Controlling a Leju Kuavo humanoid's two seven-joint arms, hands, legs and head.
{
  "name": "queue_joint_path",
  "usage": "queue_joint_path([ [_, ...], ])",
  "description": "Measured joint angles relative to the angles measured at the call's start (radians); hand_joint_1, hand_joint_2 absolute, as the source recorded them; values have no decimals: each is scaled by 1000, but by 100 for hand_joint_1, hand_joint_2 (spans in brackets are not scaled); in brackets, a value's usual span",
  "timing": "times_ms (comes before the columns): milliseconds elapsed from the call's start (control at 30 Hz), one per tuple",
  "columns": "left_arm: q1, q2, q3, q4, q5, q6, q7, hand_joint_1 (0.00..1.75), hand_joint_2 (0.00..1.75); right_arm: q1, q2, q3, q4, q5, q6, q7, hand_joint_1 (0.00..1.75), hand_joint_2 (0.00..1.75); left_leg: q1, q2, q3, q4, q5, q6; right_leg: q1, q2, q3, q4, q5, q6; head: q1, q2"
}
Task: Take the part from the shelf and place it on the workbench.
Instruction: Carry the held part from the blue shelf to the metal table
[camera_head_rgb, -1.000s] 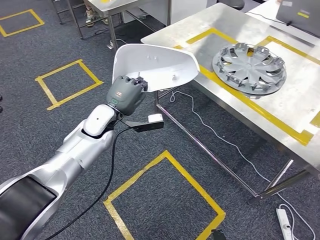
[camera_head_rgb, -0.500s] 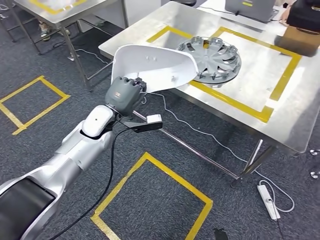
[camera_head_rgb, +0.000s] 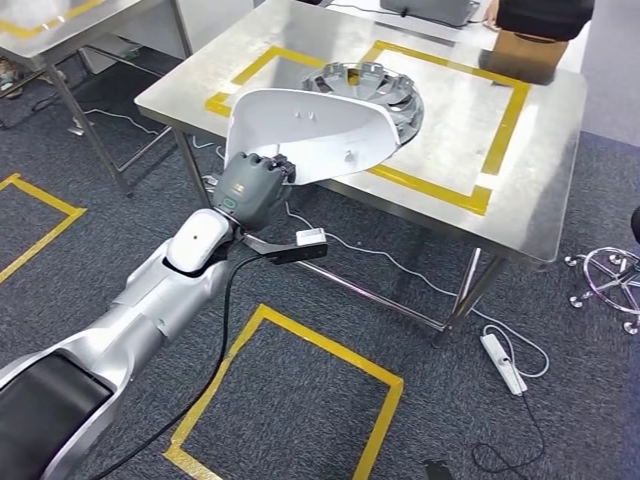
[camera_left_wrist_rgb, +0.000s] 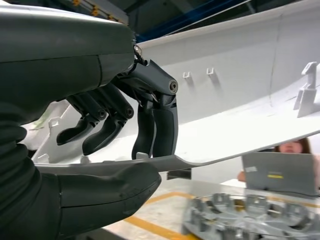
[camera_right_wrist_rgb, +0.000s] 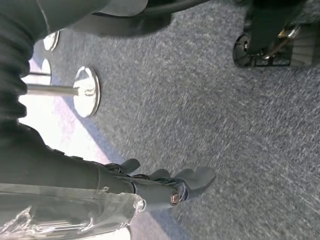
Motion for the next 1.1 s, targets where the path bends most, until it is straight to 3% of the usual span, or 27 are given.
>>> queue_joint_path([
  [33, -1, 1, 0, 0, 0, 0, 0, 175, 175, -1, 0, 0, 0, 1, 0, 0, 0, 175, -3, 10, 2, -1, -1, -5, 3, -5, 8, -16, 1, -5, 0, 0],
  [100, -2, 0, 0, 0, 0, -1, 0, 175, 175, 0, 1, 0, 0, 5, -2, 1, 0, 175, -3, 26, 7, -4, -4, -15, 3, 19, 6, -18, 4, -18, -1, 0],
  [133, -3, -1, 0, 0, 0, -4, 0, 175, 175, 1, 1, 1, 0, 8, -5, 2, 0, 175, -1, 16, 6, 0, -10, -21, 1, 29, 7, -20, 6, -23, -1, 0],
  [200, -4, 1, 1, 0, 1, -10, 1, 175, 175, 0, 1, 2, 0, 16, -9, 4, 0, 175, 3, -34, -20, 60, -48, -31, -6, 45, 9, -25, 10, -34, -4, 0],
  [267, -3, 5, 1, 0, 1, -13, 2, 175, 175, -4, 1, 3, 0, 19, -10, 5, 0, 175, 4, -75, -86, 188, -105, -35, -8, 61, 9, -26, 10, -41, -6, 0],
  [333, 1, 8, 0, 0, 1, -14, 2, 175, 175, -4, 2, 3, 0, 20, -10, 5, 0, 175, 4, -82, -137, 271, -121, -36, -8, 77, 10, -26, 10, -43, -7, 0],
  [400, 2, 8, 0, 1, 1, -14, 2, 175, 175, -3, 2, 3, 0, 20, -10, 6, 0, 175, 5, -83, -122, 221, -69, -34, -9, 91, 10, -26, 11, -41, -8, 0],
  [467, -3, 8, 0, 1, 1, -13, 2, 175, 175, -3, 3, 3, 0, 20, -10, 6, 0, 175, 6, -85, -65, 93, -3, -30, -8, 102, 8, -22, 10, -33, -10, 0],
  [533, -9, 6, 0, 1, 1, -15, 2, 175, 175, -4, 3, 3, 0, 20, -9, 6, 0, 175, 8, -88, -29, 12, 22, -25, -3, 106, 2, -18, 9, -27, -11, 0],
  [667, -12, 6, -1, 1, -1, -26, 3, 175, 175, -1, 3, 3, 0, 19, -9, 5, 0, 175, 7, -91, -26, -4, 26, -17, 1, 105, 2, -25, 15, -45, -9, 0],
  [800, -16, 6, -2, 1, -3, -40, 10, 175, 175, -2, 3, 3, 0, 18, -8, 5, 0, 175, 6, -91, -26, -4, 26, -9, 0, 104, 8, -37, 21, -31, -9, 0],
  [967, -19, 6, -2, 1, -9, -53, 26, 175, 175, 0, 3, 3, 0, 17, -7, 5, 0, 175, -2, -92, -28, 0, 23, 6, -8, 104, 11, -45, 25, 1, -10, 0],
  [1100, -25, 5, -2, 0, -11, -56, 32, 175, 175, 0, 4, 3, 0, 16, -6, 4, 0, 175, -1, -91, -23, -9, 25, 16, -11, 103, 9, -44, 23, 12, -10, 0],
])
